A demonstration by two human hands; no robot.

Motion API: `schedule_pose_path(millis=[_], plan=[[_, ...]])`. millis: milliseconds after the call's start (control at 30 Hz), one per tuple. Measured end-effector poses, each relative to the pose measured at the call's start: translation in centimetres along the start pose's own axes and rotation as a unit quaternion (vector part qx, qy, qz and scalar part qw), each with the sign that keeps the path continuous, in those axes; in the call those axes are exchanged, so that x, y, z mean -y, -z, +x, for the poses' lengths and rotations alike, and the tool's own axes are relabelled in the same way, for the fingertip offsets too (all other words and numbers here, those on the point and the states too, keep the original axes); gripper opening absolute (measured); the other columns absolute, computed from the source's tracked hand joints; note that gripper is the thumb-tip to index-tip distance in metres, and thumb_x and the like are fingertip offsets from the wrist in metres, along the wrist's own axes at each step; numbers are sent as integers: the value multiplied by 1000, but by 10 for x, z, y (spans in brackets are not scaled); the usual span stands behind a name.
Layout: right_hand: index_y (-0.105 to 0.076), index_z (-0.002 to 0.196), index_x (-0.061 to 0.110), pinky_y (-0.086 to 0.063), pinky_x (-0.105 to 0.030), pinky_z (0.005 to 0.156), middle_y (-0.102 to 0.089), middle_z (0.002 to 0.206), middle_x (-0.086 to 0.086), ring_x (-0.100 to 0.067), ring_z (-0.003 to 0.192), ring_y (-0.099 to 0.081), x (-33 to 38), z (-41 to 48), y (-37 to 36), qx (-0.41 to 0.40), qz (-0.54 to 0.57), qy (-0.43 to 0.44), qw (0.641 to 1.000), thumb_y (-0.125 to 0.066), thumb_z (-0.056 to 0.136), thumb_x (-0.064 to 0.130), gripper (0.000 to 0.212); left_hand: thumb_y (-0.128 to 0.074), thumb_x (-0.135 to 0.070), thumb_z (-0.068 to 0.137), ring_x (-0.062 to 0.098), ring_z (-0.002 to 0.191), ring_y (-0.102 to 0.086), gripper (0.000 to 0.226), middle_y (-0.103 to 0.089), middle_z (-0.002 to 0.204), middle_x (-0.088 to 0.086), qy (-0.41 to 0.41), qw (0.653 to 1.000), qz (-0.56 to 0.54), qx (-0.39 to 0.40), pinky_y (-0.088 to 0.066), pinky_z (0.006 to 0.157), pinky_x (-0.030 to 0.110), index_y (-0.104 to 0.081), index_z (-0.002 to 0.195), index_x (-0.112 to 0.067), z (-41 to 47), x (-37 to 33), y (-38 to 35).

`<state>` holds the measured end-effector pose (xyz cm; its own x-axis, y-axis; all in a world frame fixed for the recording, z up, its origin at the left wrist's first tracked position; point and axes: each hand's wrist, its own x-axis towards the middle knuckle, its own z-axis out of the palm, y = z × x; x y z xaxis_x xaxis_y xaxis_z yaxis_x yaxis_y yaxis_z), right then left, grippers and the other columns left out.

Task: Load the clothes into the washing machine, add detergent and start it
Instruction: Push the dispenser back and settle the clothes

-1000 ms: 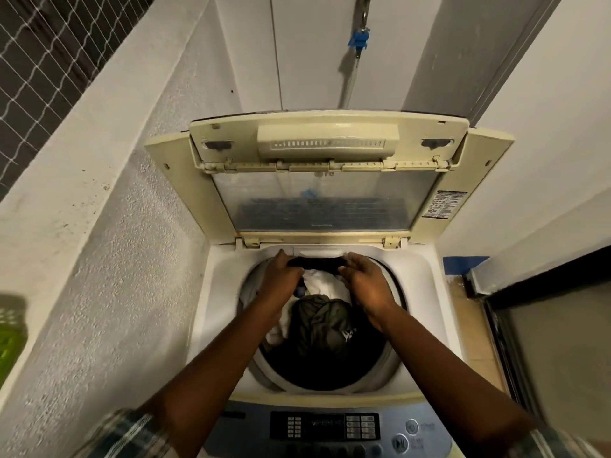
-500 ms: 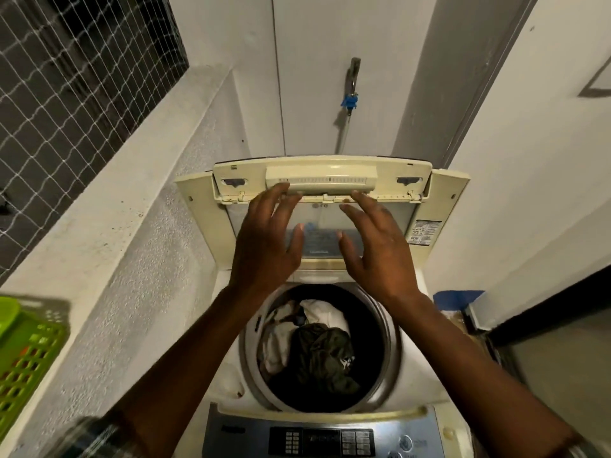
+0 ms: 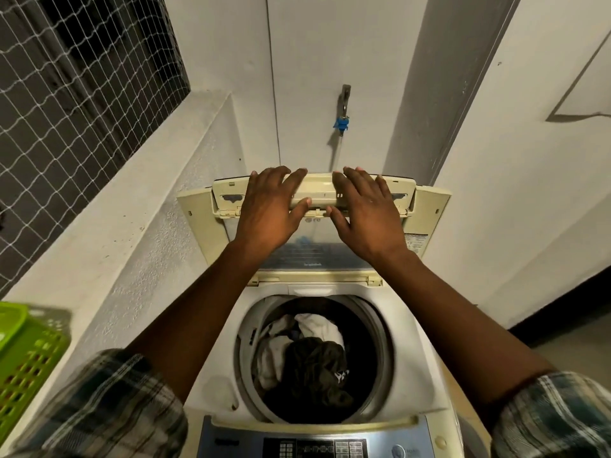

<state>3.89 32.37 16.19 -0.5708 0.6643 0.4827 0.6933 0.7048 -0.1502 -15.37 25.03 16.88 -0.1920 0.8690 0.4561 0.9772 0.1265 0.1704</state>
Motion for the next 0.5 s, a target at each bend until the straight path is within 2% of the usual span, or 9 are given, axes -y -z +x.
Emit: schedule_pose_path(millis=[300,500], plan=[[-51,145,16,-34,-48,119,-53,149,-9,-30,140,-46,13,-45,19,-58,5,23,998,-59,101,36,49,-52,-52,99,25,123,-52,52,-59,134,4,-32,999,4,-41,-39,111,46,-49,143,-25,-47,-14,17],[-53,143,16,-35,-43,116,-55,144,-8,-29,134,-47,24,-102,39,-40,-2,46,998,-63,100,36,49,-61,-49,95,26,117,-55,56,-61,128,6,-53,998,35,-21,-46,101,44,-53,143,-22,-104,-27,36]])
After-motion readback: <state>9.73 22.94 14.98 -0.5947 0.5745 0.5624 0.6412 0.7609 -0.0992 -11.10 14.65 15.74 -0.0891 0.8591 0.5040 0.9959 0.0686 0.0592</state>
